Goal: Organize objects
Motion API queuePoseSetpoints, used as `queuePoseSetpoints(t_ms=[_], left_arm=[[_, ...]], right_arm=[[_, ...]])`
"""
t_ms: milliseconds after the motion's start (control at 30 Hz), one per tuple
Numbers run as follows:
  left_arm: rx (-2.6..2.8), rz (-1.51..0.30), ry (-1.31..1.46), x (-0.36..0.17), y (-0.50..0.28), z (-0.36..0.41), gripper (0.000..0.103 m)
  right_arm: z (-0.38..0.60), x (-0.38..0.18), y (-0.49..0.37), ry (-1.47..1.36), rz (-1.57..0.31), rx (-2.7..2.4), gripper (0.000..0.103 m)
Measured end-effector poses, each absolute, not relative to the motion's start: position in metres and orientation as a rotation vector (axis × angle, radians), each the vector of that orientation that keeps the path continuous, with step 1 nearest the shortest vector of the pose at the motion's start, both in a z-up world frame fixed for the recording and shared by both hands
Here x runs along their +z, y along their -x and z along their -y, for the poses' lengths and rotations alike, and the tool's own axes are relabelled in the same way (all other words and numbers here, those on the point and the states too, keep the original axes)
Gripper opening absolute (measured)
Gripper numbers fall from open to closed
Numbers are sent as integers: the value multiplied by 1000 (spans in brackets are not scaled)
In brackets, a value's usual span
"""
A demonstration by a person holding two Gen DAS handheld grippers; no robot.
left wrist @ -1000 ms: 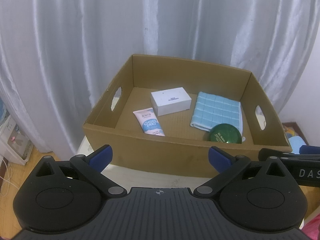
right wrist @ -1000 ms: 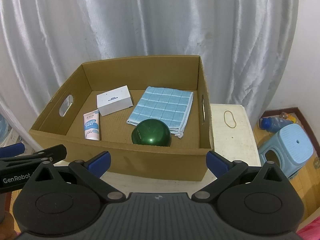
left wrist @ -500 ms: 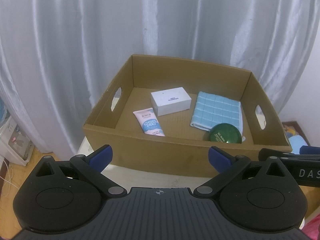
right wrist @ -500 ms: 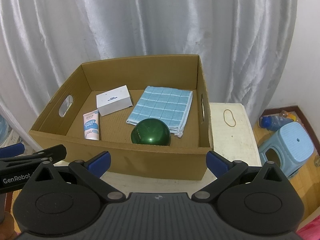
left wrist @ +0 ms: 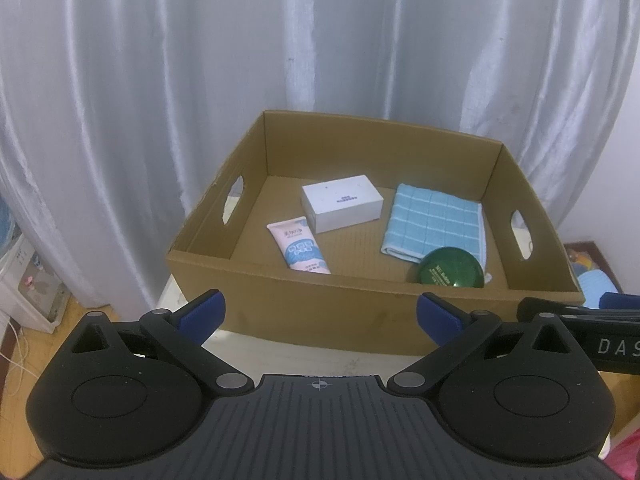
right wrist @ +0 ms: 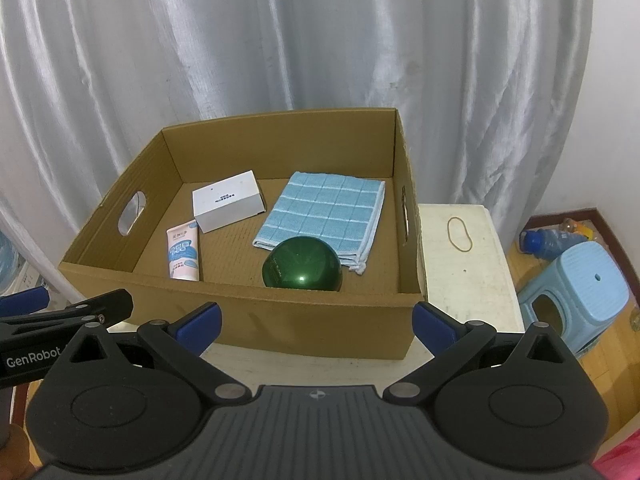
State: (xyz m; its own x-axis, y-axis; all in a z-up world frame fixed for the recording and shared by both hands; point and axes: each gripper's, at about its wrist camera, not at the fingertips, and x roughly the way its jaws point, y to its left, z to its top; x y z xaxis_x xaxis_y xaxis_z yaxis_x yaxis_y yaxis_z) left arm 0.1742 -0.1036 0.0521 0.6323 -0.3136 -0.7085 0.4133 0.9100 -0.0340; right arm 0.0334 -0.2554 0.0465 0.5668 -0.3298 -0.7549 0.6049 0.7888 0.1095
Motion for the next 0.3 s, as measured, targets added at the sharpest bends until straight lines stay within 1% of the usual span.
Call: queuePoseSetpoints(t_ms=[300], left_arm=[[-411, -777, -144, 55, -174, 101, 102]], right_arm=[[254, 46, -34, -385, -794, -566, 103]])
